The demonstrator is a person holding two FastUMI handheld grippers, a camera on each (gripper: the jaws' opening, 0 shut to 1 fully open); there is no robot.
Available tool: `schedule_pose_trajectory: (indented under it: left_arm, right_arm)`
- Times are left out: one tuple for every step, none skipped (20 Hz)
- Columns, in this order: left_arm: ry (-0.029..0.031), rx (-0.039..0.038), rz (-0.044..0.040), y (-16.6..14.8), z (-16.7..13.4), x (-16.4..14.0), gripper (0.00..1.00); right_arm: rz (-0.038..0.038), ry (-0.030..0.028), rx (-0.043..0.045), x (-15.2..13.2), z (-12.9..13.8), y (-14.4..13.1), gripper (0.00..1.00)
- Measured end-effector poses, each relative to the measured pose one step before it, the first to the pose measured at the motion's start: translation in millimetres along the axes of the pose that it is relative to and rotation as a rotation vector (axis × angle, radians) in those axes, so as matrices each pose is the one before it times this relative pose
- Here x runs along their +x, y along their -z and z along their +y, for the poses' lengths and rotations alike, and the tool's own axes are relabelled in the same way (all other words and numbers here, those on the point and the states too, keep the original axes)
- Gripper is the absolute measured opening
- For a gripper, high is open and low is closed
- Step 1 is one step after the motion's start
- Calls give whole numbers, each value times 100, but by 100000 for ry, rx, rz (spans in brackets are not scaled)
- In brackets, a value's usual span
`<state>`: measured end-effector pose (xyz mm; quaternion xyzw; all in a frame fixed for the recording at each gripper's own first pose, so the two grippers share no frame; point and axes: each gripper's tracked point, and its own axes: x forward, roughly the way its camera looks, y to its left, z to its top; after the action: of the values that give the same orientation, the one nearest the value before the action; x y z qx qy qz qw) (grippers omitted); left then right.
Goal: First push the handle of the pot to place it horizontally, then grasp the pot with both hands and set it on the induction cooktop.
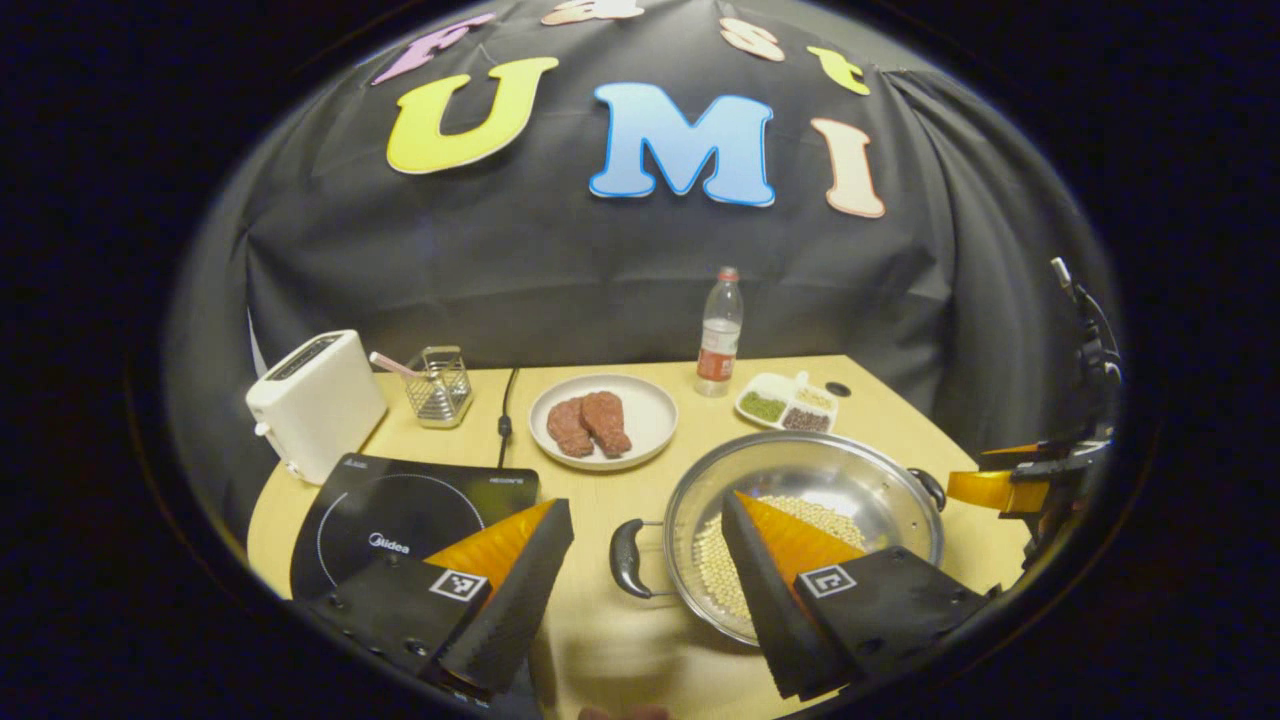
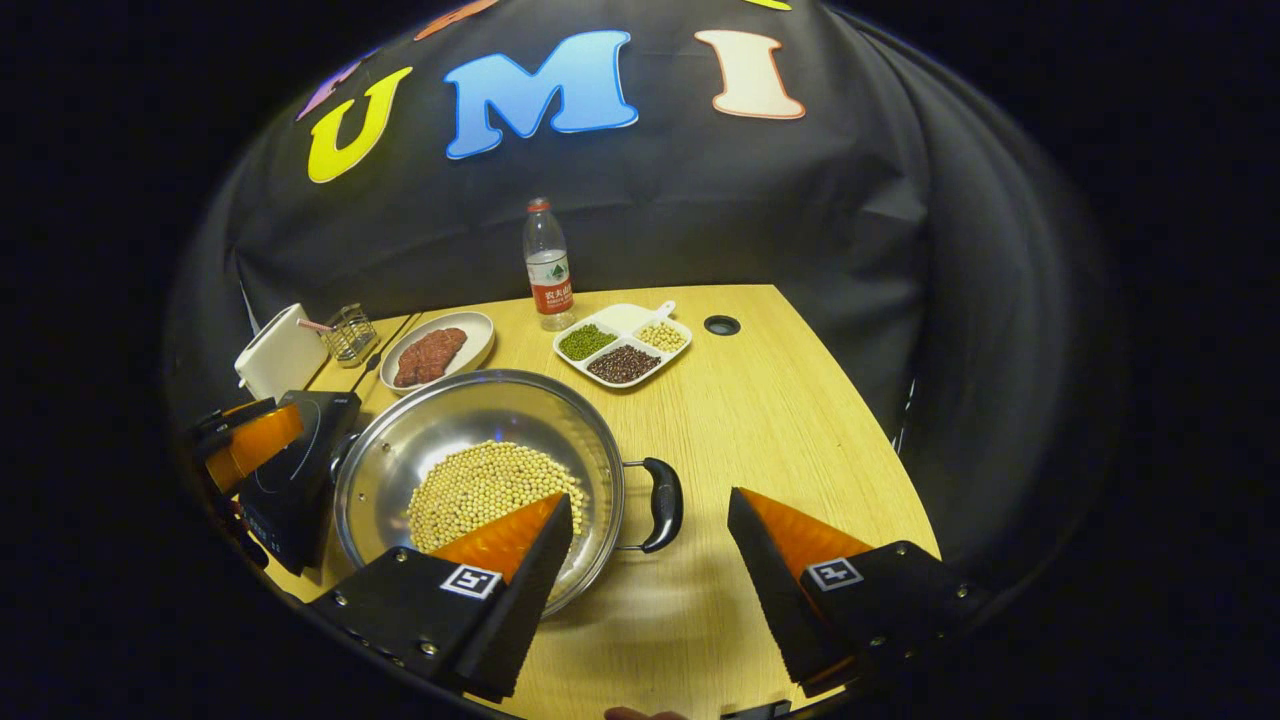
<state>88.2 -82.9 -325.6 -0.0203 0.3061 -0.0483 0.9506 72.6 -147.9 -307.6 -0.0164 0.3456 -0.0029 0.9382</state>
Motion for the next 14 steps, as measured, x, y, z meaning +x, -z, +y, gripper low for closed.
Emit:
schedule_pose_trajectory:
  left_arm:
    - [-298,57,2075,785,-34,987,97]
    - [-264,-155,1881,522,-67,928,98]
    - [-219,461,1277,380,-42,841,96]
    - [-330,705,1833,456,111,845,96]
    - [-170,569,2011,650,-33,728,98]
    - [383,-23,2250,622,-110,536,98]
    - [182,152,1817,534,-126,576,98]
    - [103,650,1820,577,-31,542,98]
    - [145,690,2033,707,-36,317,98]
    - [480,446,2024,592,-165,334,98]
    - [756,-74,1440,645,-322,238,96]
    - [-100,107,541,278,53,239,98]
    - [-492,114,468,295,208,270,98]
    - [-353,-60,1177,292,210,133,99]
  right_arm:
    - [622,145,-380,674,-42,171,95]
    - [855,364,-206,775,-59,172,95]
    - [881,70,237,606,-79,164,95]
    - [914,631,88,572,-154,92,95]
    - [866,385,650,699,-152,-25,95]
    - [709,-223,892,464,86,118,91]
    - [1176,1073,543,488,-170,56,92]
    - [1407,375,519,481,-189,290,92]
    - [1362,120,958,396,12,149,92]
    - [1218,-679,1331,410,251,197,91]
    - [849,45,594,487,104,169,92]
    - [681,255,-208,413,-62,196,92]
    - [623,-5,-564,397,-14,198,91]
    - [587,41,-232,232,118,122,78]
